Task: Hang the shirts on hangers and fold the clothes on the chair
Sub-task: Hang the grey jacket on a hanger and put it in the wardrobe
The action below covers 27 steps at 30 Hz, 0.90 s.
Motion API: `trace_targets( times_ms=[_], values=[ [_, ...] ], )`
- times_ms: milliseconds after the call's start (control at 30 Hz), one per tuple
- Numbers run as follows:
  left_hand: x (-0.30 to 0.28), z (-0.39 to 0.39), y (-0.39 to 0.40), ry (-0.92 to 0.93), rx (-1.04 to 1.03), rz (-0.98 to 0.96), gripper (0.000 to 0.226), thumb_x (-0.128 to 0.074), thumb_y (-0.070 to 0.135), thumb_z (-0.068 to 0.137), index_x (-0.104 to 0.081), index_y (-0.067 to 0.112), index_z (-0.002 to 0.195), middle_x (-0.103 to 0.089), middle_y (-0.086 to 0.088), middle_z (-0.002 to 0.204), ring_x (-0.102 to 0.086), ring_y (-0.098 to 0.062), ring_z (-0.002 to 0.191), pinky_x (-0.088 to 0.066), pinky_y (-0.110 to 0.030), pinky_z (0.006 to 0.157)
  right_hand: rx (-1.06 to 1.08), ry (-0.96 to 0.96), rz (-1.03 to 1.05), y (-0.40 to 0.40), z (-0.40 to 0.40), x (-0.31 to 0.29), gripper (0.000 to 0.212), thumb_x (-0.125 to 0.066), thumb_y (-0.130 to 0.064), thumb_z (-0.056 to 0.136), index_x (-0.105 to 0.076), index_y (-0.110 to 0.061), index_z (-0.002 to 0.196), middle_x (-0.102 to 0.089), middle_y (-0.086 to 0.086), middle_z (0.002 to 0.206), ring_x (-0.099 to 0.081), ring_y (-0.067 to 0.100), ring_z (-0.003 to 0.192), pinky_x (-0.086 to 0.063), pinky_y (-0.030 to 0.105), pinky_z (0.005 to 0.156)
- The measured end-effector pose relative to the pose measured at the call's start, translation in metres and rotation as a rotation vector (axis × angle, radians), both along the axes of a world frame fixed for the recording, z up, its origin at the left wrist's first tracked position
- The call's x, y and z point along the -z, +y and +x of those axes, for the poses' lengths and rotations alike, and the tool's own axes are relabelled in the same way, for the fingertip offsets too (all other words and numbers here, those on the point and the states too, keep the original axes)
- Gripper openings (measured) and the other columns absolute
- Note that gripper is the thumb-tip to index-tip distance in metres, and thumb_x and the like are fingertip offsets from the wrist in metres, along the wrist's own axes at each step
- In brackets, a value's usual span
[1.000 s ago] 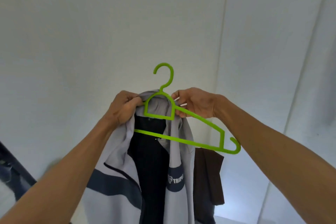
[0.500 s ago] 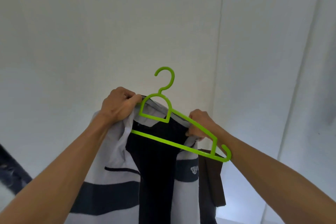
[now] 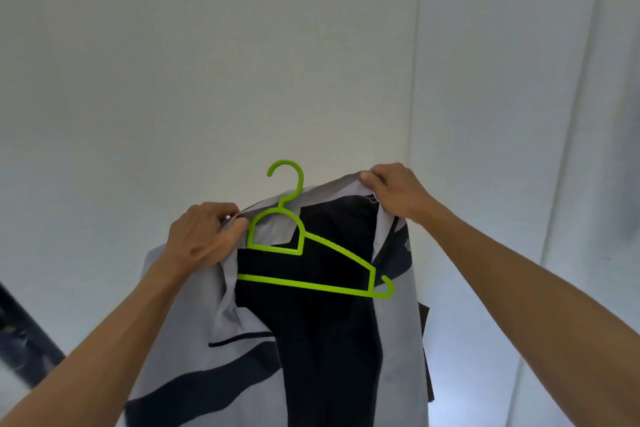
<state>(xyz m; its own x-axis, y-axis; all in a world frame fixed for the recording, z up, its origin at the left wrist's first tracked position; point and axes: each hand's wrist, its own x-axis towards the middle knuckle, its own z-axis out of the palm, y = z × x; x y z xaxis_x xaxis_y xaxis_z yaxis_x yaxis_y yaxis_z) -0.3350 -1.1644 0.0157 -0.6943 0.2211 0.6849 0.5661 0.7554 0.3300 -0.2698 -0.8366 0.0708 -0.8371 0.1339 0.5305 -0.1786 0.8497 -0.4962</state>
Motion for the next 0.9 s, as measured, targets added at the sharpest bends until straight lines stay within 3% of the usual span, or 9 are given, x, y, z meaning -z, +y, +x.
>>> trace_targets(
  times_ms=[167, 367, 533, 600, 667, 733, 800, 900],
  values=[
    [0.003, -0.003, 0.006, -0.004, -0.123, 0.015, 0.039, -0.040, 0.055, 0.073, -0.054, 0.019, 0.066, -0.060, 0.002, 0.066, -0.057, -0.030, 0.070, -0.040, -0.032, 0.061, 0.084, 0.106, 0.076, 0.004, -0.001, -0.014, 0.054, -0.046, -0.047, 0.103, -0.048, -0.008, 0.066, -0.050, 0.004, 0.062, -0.046, 0.019, 0.060, -0.040, 0.037, 0.061],
    [0.010, 0.002, 0.021, 0.014, -0.275, 0.041, 0.039, -0.047, 0.051, 0.082, -0.051, 0.016, 0.067, -0.059, -0.002, 0.069, -0.054, -0.034, 0.071, -0.040, -0.035, 0.064, 0.246, 0.114, 0.122, -0.003, 0.003, -0.009, 0.059, -0.042, -0.061, 0.099, -0.052, -0.013, 0.067, -0.054, 0.004, 0.066, -0.053, 0.023, 0.066, -0.040, 0.034, 0.063],
    [0.011, 0.006, 0.024, 0.047, -0.329, 0.087, 0.043, -0.045, 0.053, 0.079, -0.048, 0.013, 0.062, -0.053, -0.004, 0.063, -0.046, -0.033, 0.065, -0.036, -0.034, 0.061, 0.002, -0.012, 0.042, 0.011, 0.009, -0.002, 0.064, -0.066, -0.060, 0.086, -0.038, -0.011, 0.057, -0.033, -0.003, 0.052, -0.031, 0.014, 0.049, -0.027, 0.024, 0.049],
    [0.010, 0.006, 0.022, 0.062, -0.303, 0.112, 0.043, -0.041, 0.053, 0.073, -0.048, 0.012, 0.060, -0.052, -0.002, 0.059, -0.045, -0.033, 0.064, -0.035, -0.034, 0.060, -0.117, -0.138, -0.031, 0.017, 0.014, 0.001, 0.065, -0.079, -0.059, 0.074, -0.040, -0.010, 0.057, -0.028, -0.003, 0.051, -0.027, 0.012, 0.048, -0.021, 0.021, 0.047],
    [0.007, 0.006, 0.019, 0.060, -0.281, 0.136, 0.042, -0.042, 0.051, 0.072, -0.048, 0.012, 0.059, -0.050, 0.000, 0.057, -0.045, -0.034, 0.063, -0.033, -0.033, 0.060, -0.243, -0.363, -0.201, 0.025, 0.017, 0.003, 0.058, -0.092, -0.045, 0.064, -0.052, -0.004, 0.061, -0.037, 0.002, 0.054, -0.037, 0.014, 0.050, -0.029, 0.024, 0.050],
    [0.004, 0.006, 0.016, 0.060, -0.257, 0.156, 0.041, -0.044, 0.049, 0.071, -0.044, 0.012, 0.056, -0.049, 0.000, 0.055, -0.046, -0.035, 0.063, -0.034, -0.033, 0.059, -0.287, -0.544, -0.273, 0.031, 0.018, 0.005, 0.051, -0.096, -0.026, 0.059, -0.066, 0.008, 0.083, -0.062, 0.016, 0.070, -0.064, 0.028, 0.065, -0.052, 0.037, 0.063],
    [0.002, 0.007, 0.016, 0.058, -0.210, 0.181, 0.039, -0.047, 0.046, 0.071, -0.037, 0.011, 0.054, -0.044, -0.002, 0.051, -0.044, -0.035, 0.061, -0.033, -0.032, 0.058, -0.200, -0.533, -0.193, 0.031, 0.016, 0.009, 0.046, -0.092, -0.016, 0.068, -0.069, 0.006, 0.102, -0.073, 0.024, 0.092, -0.073, 0.038, 0.085, -0.061, 0.049, 0.079],
    [0.002, 0.009, 0.017, 0.055, -0.158, 0.207, 0.039, -0.048, 0.042, 0.070, -0.031, 0.012, 0.053, -0.038, -0.004, 0.049, -0.040, -0.033, 0.057, -0.033, -0.032, 0.055, -0.121, -0.395, -0.256, 0.021, 0.009, 0.024, 0.031, -0.080, -0.013, 0.084, -0.067, -0.002, 0.110, -0.073, 0.019, 0.098, -0.073, 0.034, 0.087, -0.063, 0.049, 0.072]
  ],
)
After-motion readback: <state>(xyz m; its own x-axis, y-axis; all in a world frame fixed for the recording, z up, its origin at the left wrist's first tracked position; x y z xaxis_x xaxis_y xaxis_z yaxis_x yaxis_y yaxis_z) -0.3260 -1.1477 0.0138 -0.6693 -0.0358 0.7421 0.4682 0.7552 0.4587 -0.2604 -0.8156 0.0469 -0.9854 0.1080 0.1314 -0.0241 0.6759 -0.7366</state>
